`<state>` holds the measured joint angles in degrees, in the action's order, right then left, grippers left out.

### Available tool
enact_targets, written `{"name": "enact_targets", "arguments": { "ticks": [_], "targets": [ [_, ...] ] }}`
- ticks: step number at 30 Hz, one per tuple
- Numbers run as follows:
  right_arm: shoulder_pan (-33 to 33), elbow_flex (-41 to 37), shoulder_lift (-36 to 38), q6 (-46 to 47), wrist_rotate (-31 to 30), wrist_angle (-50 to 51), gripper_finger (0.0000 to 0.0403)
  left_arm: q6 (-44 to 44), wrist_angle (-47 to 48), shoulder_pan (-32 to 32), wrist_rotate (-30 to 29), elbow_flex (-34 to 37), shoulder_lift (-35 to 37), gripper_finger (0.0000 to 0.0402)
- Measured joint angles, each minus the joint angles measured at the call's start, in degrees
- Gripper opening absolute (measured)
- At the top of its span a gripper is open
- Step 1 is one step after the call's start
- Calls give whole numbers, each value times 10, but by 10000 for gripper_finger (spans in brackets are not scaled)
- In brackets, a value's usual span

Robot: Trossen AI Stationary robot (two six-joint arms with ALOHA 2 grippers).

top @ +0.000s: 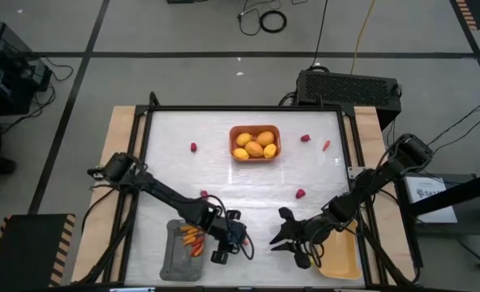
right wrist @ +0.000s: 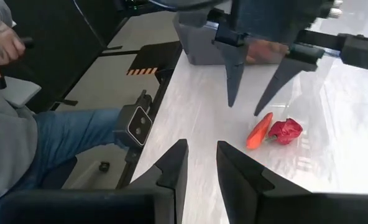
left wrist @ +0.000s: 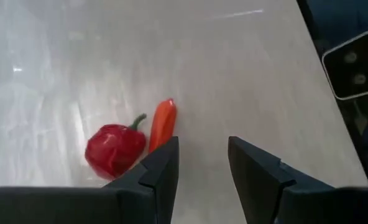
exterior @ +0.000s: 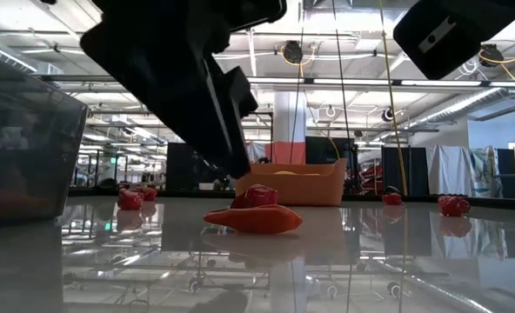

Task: Sort produce into baskets
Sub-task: Put the orange chili pepper into the black bin

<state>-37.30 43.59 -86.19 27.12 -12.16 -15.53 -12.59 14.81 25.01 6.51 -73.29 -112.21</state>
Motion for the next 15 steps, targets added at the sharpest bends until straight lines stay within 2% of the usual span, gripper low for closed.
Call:
{"name": "enact_targets", "arguments": {
  "ticks": [15],
  "targets": [
    [1, 0, 0, -6, 0, 8, 77, 30, 23, 1, -39, 15, -3, 145]
  ]
}}
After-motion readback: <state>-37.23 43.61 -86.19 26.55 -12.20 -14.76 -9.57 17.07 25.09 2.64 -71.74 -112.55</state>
